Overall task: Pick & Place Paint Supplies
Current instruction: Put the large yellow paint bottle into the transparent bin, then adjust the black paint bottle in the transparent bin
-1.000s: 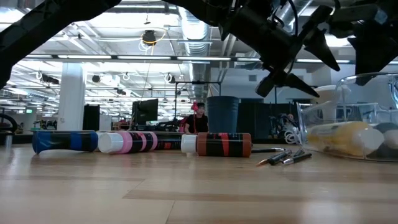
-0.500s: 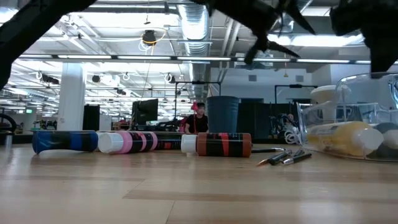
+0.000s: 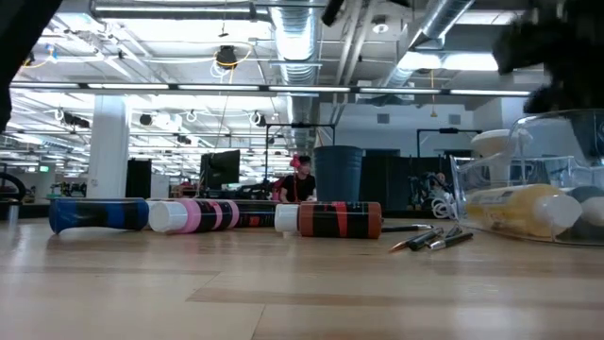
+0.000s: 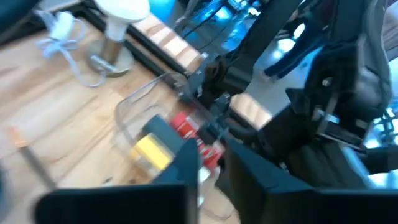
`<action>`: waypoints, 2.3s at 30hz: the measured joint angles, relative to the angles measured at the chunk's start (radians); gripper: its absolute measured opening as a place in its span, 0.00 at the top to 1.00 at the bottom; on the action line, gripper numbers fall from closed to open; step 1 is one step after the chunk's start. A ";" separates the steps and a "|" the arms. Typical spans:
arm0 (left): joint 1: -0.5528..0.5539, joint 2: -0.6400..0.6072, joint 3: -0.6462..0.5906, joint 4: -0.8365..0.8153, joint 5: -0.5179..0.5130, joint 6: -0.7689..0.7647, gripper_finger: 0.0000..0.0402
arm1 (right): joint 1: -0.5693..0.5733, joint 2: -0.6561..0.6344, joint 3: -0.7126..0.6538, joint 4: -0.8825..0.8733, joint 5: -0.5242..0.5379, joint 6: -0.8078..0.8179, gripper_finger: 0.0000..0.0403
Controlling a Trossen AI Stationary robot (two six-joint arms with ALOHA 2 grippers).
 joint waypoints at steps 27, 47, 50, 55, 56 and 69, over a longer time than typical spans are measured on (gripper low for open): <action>-0.119 -0.059 0.000 -0.068 -0.168 0.014 1.00 | -0.198 0.090 -0.047 0.128 0.104 0.012 1.00; -0.035 -0.276 -0.001 -0.420 0.074 0.413 1.00 | -0.089 -0.353 0.070 0.549 0.354 0.193 1.00; -0.034 -0.293 -0.018 -0.415 0.077 0.451 1.00 | -0.059 -0.343 0.070 0.680 0.418 0.167 1.00; -0.034 -0.322 -0.156 -0.358 0.111 0.462 1.00 | -0.005 -0.268 0.070 0.864 0.474 0.100 1.00; -0.034 -0.331 -0.195 -0.343 0.119 0.462 1.00 | 0.007 -0.247 0.070 0.891 0.474 0.096 1.00; -0.035 -0.577 -0.839 0.242 0.338 0.215 1.00 | 0.056 -0.070 0.236 0.161 0.443 0.600 1.00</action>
